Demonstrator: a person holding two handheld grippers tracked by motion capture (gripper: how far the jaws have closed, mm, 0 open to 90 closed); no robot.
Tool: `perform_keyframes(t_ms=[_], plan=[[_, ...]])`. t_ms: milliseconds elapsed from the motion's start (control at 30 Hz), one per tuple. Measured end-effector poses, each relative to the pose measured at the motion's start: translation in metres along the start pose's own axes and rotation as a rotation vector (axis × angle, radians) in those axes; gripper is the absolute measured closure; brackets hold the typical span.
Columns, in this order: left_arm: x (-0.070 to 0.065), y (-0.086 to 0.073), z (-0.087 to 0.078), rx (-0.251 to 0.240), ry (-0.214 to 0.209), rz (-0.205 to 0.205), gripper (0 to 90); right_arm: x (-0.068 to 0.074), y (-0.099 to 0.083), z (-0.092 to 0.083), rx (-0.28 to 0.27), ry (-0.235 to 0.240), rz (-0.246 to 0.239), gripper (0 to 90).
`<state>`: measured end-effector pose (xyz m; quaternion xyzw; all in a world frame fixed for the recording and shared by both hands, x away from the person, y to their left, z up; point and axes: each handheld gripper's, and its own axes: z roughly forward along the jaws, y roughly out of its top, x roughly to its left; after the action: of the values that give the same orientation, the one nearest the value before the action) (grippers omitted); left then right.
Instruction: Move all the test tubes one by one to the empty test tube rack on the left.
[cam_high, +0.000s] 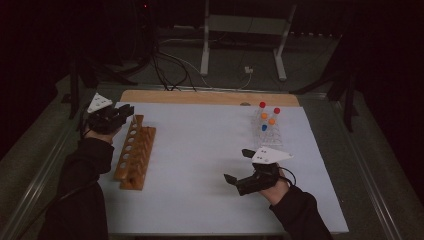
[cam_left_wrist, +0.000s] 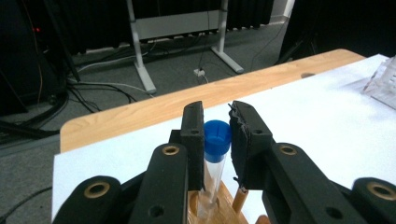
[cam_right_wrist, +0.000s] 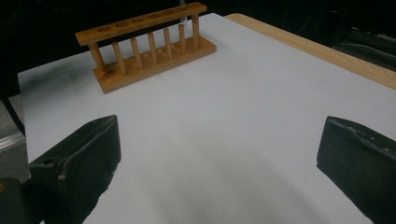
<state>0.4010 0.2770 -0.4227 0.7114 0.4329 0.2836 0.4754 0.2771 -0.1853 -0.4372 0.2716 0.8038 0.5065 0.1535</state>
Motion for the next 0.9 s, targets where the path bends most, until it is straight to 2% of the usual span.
perform_keyframes(t_ms=[200,433,567,700,900], plan=[[0.0,-0.014,0.006,0.005,0.0,-0.019,77.2,0.0,0.0,0.0,0.004,0.002,-0.005,0.0],[0.001,-0.022,0.008,0.0,0.0,-0.031,77.2,0.0,0.0,0.0,0.006,0.003,-0.006,0.0],[0.002,-0.026,0.009,0.006,-0.001,-0.033,77.2,0.001,0.0,0.0,0.008,0.002,-0.004,0.0],[0.001,-0.029,0.011,0.014,0.012,-0.017,77.2,0.001,0.0,0.0,0.01,0.002,-0.007,0.0],[0.001,-0.028,0.011,0.027,-0.008,-0.023,76.8,0.001,0.001,-0.001,0.007,0.006,-0.006,0.0]])
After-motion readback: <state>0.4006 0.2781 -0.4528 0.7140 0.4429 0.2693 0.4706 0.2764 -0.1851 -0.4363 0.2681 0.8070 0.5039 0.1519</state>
